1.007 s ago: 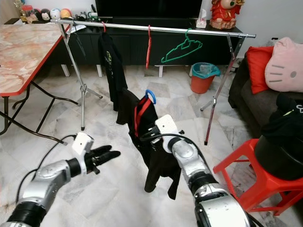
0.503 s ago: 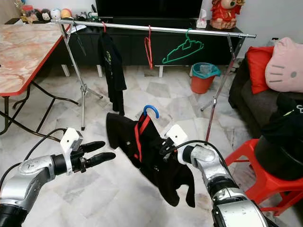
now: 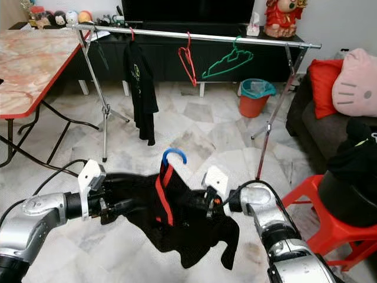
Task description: Hang hanger
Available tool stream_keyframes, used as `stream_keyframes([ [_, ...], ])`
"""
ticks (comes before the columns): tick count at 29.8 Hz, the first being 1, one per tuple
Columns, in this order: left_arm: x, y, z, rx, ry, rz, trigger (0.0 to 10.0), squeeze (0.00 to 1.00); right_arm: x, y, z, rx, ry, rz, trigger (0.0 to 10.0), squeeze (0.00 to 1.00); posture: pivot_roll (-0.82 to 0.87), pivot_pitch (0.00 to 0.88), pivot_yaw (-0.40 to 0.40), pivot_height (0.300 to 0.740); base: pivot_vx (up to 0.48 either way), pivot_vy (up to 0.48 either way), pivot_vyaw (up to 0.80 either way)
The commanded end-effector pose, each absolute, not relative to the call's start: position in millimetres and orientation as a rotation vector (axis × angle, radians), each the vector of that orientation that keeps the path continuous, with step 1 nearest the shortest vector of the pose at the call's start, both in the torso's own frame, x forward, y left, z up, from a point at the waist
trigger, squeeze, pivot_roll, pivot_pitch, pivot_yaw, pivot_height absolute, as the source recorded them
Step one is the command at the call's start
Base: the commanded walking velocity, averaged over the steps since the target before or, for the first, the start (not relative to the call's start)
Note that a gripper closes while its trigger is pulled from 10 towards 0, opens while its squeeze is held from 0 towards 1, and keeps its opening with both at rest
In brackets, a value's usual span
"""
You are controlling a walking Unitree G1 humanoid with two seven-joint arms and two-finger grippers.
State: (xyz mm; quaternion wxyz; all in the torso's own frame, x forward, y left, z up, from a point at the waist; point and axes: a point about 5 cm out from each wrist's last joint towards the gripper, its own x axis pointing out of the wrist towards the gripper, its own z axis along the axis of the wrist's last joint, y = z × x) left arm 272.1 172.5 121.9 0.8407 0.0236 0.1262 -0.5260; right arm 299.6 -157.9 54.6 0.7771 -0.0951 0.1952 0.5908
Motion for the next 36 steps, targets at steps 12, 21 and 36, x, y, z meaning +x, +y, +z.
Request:
stream_keyframes([
  [12, 258.3, 163.7, 137.1, 0.128, 0.29, -1.287, 10.0, 0.0, 298.9, -156.2, 62.3, -0.239, 0.385, 1.364, 0.0, 0.0, 0.04, 0.0, -0.058, 0.74, 0.0, 0.0, 0.0],
  [21, 265.9, 163.9, 117.5, 0.145, 0.356, -1.247, 10.0, 0.0, 300.6, -146.7, 69.1, -0.229, 0.341, 1.415, 0.0, 0.0, 0.04, 0.0, -0.059, 0.74, 0.0, 0.0, 0.0],
  [36, 277.4, 154.4, 104.6, 0.122, 0.357, -1.223, 0.0, 0.0, 298.2, -138.4, 72.3, -0.204, 0.322, 1.472, 0.0, 0.0, 0.03, 0.0, -0.054, 0.74, 0.0, 0.0, 0.0],
])
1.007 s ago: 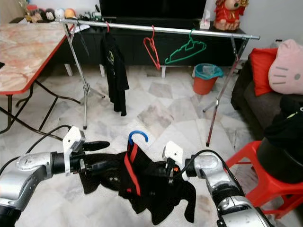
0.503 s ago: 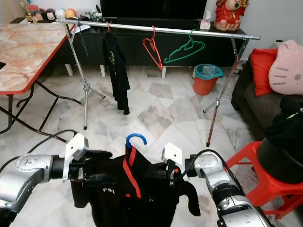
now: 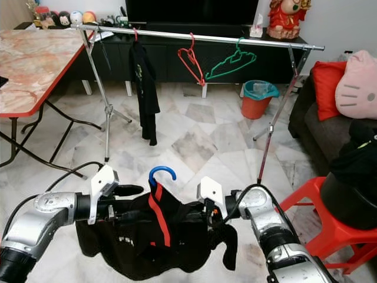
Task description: Hang hanger
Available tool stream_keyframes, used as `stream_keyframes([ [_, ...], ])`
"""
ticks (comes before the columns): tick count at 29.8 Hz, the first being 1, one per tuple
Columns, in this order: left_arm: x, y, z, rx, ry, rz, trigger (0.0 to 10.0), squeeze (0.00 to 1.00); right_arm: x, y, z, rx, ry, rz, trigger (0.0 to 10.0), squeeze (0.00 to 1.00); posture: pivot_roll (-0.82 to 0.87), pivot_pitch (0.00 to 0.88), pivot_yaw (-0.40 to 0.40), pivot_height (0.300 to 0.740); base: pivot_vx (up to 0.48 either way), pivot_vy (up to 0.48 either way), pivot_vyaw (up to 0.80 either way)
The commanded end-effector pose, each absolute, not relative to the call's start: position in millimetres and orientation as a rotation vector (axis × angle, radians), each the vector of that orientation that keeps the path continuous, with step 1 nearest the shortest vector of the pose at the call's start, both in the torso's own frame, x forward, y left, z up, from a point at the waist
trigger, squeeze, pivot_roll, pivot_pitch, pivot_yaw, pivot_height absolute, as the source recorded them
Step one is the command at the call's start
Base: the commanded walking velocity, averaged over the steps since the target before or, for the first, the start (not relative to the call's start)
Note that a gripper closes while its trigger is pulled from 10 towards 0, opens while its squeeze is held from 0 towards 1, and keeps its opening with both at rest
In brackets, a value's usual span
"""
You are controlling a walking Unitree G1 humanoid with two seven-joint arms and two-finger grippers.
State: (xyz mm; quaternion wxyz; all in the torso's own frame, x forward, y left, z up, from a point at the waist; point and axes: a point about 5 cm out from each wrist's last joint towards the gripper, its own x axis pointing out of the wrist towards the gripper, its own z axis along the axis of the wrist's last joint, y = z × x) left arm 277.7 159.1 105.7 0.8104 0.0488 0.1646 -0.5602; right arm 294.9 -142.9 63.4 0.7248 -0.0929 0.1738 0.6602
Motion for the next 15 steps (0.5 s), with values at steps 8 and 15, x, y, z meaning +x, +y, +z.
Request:
stream_keyframes([
  [8, 269.4, 150.7, 101.1, 0.106, 0.397, -1.313, 5.2, 0.0, 300.5, -135.6, 73.6, -0.203, 0.322, 1.467, 0.0, 0.0, 0.03, 0.0, -0.054, 0.74, 0.0, 0.0, 0.0],
  [15, 268.7, 145.6, 99.5, 0.106, 0.402, -1.335, 10.0, 0.0, 301.1, -132.3, 74.3, -0.201, 0.319, 1.472, 0.0, 0.0, 0.03, 0.0, -0.053, 0.74, 0.0, 0.0, 0.0],
])
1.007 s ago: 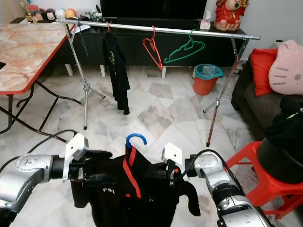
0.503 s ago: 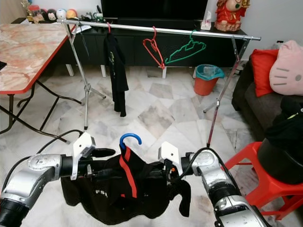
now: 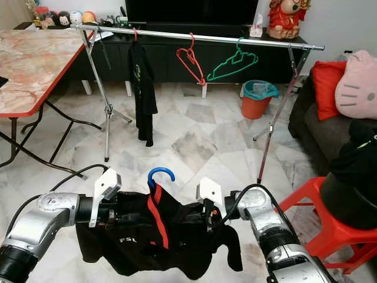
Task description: Hang hanger
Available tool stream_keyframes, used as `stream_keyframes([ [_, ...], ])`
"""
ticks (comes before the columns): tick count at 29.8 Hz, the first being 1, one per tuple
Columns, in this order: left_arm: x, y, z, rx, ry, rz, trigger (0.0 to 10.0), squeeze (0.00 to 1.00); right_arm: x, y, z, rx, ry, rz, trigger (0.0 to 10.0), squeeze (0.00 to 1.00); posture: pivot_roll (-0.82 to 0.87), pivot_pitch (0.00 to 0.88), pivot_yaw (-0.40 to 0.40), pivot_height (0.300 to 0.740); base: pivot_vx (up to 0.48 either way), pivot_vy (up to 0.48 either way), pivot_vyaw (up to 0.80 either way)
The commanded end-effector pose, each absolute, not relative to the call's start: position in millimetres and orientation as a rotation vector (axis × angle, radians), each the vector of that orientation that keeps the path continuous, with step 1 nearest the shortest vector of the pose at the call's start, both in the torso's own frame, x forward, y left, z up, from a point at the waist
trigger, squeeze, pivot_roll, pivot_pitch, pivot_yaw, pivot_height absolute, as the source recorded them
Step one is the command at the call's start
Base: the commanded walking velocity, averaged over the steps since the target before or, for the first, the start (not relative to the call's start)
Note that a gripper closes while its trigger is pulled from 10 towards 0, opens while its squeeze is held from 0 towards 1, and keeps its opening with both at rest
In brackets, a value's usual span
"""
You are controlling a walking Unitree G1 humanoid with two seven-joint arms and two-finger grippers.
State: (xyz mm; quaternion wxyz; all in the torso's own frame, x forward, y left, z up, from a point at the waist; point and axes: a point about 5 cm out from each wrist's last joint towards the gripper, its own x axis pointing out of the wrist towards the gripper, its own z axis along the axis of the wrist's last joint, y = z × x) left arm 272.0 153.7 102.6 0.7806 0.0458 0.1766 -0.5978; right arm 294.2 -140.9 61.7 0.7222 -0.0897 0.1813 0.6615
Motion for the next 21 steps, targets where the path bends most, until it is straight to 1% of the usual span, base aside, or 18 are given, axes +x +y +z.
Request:
stream_keyframes([
  [1, 268.9, 145.2, 99.2, 0.107, 0.402, -1.335, 10.0, 0.0, 301.2, -132.2, 74.4, -0.201, 0.319, 1.472, 0.0, 0.0, 0.03, 0.0, -0.053, 0.74, 0.0, 0.0, 0.0],
  [3, 268.9, 144.4, 99.1, 0.105, 0.402, -1.339, 10.0, 0.0, 301.4, -132.2, 74.5, -0.2, 0.318, 1.471, 0.0, 0.0, 0.03, 0.0, -0.053, 0.74, 0.0, 0.0, 0.0],
  [4, 268.4, 143.2, 99.4, 0.102, 0.402, -1.346, 9.3, 0.0, 301.7, -132.0, 74.7, -0.201, 0.317, 1.469, 0.0, 0.0, 0.03, 0.0, -0.053, 0.74, 0.0, 0.0, 0.0],
  [7, 268.2, 142.5, 99.3, 0.102, 0.403, -1.35, 9.3, 0.0, 301.9, -131.9, 74.9, -0.202, 0.317, 1.468, 0.0, 0.0, 0.03, 0.0, -0.053, 0.74, 0.0, 0.0, 0.0],
  [8, 268.1, 142.2, 98.9, 0.102, 0.404, -1.353, 9.6, 0.0, 302.1, -131.3, 75.3, -0.201, 0.314, 1.469, 0.0, 0.0, 0.03, 0.0, -0.052, 0.74, 0.0, 0.0, 0.0],
  [12, 267.8, 140.7, 96.2, 0.104, 0.416, -1.36, 9.3, 0.0, 302.5, -128.3, 77.3, -0.196, 0.303, 1.483, 0.0, 0.0, 0.03, 0.0, -0.052, 0.74, 0.0, 0.0, 0.0],
  [13, 267.8, 139.9, 95.5, 0.102, 0.42, -1.362, 2.6, 0.0, 302.5, -127.3, 77.7, -0.195, 0.3, 1.486, 0.0, 0.0, 0.03, 0.0, -0.052, 0.74, 0.0, 0.0, 0.0],
  [14, 268.2, 139.4, 95.3, 0.097, 0.423, -1.358, 0.0, 0.0, 302.7, -126.9, 77.8, -0.196, 0.3, 1.485, 0.0, 0.0, 0.03, 0.0, -0.052, 0.74, 0.0, 0.0, 0.0],
  [21, 268.7, 139.3, 95.2, 0.09, 0.421, -1.353, 0.0, 0.0, 303.3, -126.9, 77.9, -0.198, 0.3, 1.481, 0.0, 0.0, 0.03, 0.0, -0.054, 0.74, 0.0, 0.0, 0.0],
])
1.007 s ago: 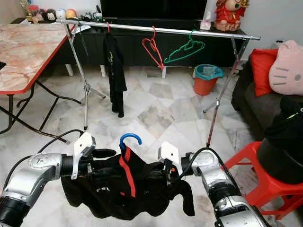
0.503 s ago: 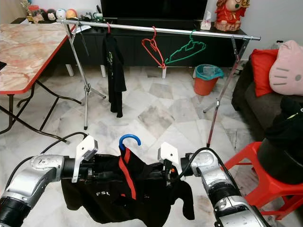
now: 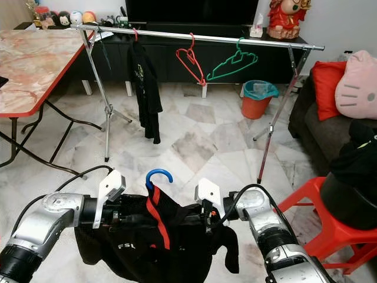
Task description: Hang hanger
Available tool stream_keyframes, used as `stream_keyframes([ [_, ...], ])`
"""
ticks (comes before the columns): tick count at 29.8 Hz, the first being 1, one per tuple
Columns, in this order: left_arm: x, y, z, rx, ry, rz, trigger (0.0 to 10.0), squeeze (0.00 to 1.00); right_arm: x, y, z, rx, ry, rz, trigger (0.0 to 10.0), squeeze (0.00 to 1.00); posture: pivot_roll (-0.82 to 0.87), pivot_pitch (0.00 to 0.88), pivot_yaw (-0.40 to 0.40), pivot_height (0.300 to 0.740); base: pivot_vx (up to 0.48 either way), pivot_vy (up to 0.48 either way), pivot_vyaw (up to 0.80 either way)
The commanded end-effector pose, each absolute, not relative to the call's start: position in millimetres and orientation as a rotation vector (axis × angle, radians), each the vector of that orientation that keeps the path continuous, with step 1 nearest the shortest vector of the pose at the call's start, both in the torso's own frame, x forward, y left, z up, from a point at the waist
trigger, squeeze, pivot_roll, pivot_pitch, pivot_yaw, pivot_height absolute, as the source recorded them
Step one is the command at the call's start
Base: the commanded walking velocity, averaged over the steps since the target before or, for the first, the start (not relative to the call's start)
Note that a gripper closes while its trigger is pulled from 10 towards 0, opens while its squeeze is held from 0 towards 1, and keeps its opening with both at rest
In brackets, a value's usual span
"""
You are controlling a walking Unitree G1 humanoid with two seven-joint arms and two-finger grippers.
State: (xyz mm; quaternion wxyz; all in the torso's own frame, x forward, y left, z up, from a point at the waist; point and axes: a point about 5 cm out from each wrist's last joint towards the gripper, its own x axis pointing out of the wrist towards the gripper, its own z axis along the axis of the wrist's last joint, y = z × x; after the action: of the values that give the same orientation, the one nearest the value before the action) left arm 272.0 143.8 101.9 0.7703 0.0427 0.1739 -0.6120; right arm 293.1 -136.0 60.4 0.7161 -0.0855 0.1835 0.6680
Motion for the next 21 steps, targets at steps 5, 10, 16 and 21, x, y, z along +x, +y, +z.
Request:
stream_keyframes([
  [5, 267.9, 138.8, 94.6, 0.084, 0.424, -1.361, 0.0, 0.0, 304.7, -126.2, 79.2, -0.2, 0.297, 1.476, 0.0, 0.0, 0.03, 0.0, -0.054, 0.74, 0.0, 0.0, 0.0],
  [10, 266.0, 138.4, 94.0, 0.076, 0.432, -1.378, 0.0, 0.0, 305.8, -125.8, 80.1, -0.204, 0.295, 1.473, 0.0, 0.0, 0.03, 0.0, -0.054, 0.74, 0.0, 0.0, 0.0],
  [16, 263.4, 138.2, 93.2, 0.071, 0.444, -1.395, 0.0, 0.0, 308.6, -124.4, 82.7, -0.211, 0.288, 1.468, 0.0, 0.0, 0.03, 0.0, -0.056, 0.74, 0.0, 0.0, 0.0],
  [21, 262.6, 137.9, 93.0, 0.068, 0.446, -1.4, 0.0, 0.0, 309.2, -123.3, 83.1, -0.216, 0.286, 1.467, 0.0, 0.0, 0.03, 0.0, -0.057, 0.74, 0.0, 0.0, 0.0],
])
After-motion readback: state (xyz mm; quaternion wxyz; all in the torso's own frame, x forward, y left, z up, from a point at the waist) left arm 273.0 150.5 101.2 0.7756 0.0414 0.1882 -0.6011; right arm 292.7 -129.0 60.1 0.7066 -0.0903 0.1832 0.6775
